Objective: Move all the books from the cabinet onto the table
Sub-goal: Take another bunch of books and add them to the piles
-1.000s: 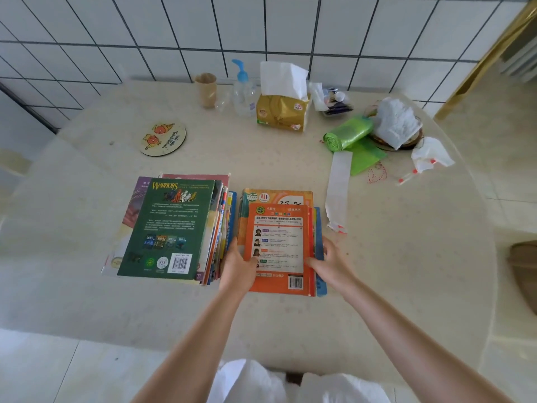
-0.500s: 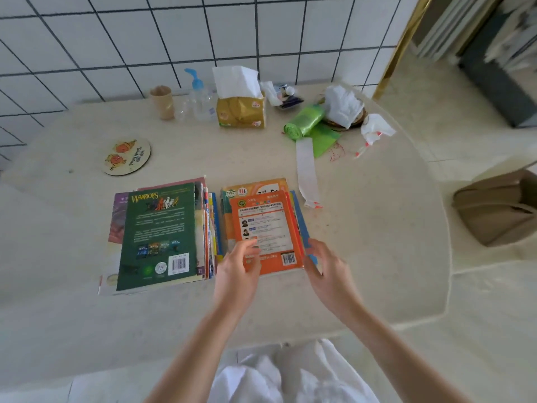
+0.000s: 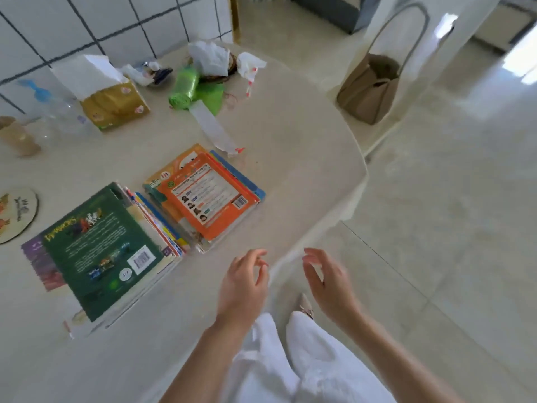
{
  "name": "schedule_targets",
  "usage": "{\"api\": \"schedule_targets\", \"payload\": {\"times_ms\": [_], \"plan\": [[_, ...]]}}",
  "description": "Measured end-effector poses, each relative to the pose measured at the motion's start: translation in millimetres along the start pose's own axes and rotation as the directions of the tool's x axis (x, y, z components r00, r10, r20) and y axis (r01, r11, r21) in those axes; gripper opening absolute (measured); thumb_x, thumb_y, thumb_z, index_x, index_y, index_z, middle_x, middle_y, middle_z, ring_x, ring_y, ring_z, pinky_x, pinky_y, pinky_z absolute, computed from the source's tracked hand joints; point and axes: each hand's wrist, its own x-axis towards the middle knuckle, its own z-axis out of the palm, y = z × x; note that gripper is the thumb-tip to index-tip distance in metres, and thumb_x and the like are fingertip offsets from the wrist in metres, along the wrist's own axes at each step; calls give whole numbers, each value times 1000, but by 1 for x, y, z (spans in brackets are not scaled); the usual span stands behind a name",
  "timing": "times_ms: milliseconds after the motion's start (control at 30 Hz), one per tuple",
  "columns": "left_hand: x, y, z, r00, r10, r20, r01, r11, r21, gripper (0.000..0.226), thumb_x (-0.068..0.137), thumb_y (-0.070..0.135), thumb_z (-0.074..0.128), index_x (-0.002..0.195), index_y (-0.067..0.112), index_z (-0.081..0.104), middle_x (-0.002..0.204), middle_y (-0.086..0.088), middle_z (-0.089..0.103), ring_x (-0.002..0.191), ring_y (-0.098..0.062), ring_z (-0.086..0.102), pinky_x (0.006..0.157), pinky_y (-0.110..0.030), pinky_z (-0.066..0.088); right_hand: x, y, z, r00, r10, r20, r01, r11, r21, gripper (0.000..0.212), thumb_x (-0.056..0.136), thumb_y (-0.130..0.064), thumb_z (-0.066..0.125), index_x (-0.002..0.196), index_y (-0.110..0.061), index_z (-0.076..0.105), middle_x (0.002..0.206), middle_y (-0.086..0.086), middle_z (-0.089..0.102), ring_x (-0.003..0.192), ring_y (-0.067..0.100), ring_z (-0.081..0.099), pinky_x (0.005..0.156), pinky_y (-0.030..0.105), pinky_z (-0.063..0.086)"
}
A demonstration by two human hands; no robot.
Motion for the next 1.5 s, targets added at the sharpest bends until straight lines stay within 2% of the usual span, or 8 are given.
{"api": "schedule_targets", "payload": {"times_ms": [133,267,433,600,767,967,1300,1500], "plan": [[-17,19,20,979,132,154,-139,990,31,25,87,9,61,109,20,65,90,7,69,90,-14,62,81,-21,42,-50,26,-25,980,85,-181,-84,996,10,24,93,-16,57,116,-13,62,101,-5,69,96,13,65,80,17,40],[-24,52,49,911,274,308,-303,952,48,24,89,11,60,111,20,64,89,8,69,87,-12,60,73,-14,34,-99,56,-51,928,204,-311,-203,978,38,27,93,-14,57,120,-12,59,104,-4,69,96,12,64,79,13,35],[-57,108,110,750,449,486,-525,851,24,25,89,12,60,112,20,65,90,4,71,84,-12,64,74,-14,38,-187,103,-86,783,403,-475,-354,915,193,31,93,-16,56,124,-15,55,109,-5,67,102,11,63,85,17,39],[-141,162,183,556,561,613,-654,750,-93,24,89,10,63,111,17,67,89,3,72,60,1,50,68,-15,42,-300,156,-115,595,553,-584,-477,827,298,32,92,-15,55,125,-13,55,112,-3,67,103,13,62,86,15,37],[-253,192,259,359,586,726,-707,679,-199,23,88,10,63,110,18,66,89,4,71,79,-3,60,70,1,36,-420,203,-133,433,651,-624,-552,739,387,31,92,-12,55,123,-10,56,111,1,66,104,15,61,86,16,36],[-383,225,334,115,572,812,-698,628,-344,25,85,5,65,106,17,67,86,2,72,83,-13,67,75,-26,51,-540,246,-146,213,734,-645,-592,622,513,32,93,-15,54,125,-12,54,113,-1,64,107,14,58,89,18,37],[-486,285,421,-171,509,843,-753,485,-445,26,89,14,59,113,24,63,85,15,68,79,-10,60,78,-28,48,-640,304,-181,-110,813,-571,-507,449,736,32,95,-19,53,127,-16,53,115,-5,62,111,9,56,92,19,38],[-523,342,494,-269,453,850,-761,441,-476,25,91,15,56,113,24,62,85,13,68,78,-8,59,74,-24,45,-674,360,-229,-272,796,-540,-460,385,800,31,94,-19,55,125,-15,54,115,-3,64,110,10,57,87,20,39]]}}
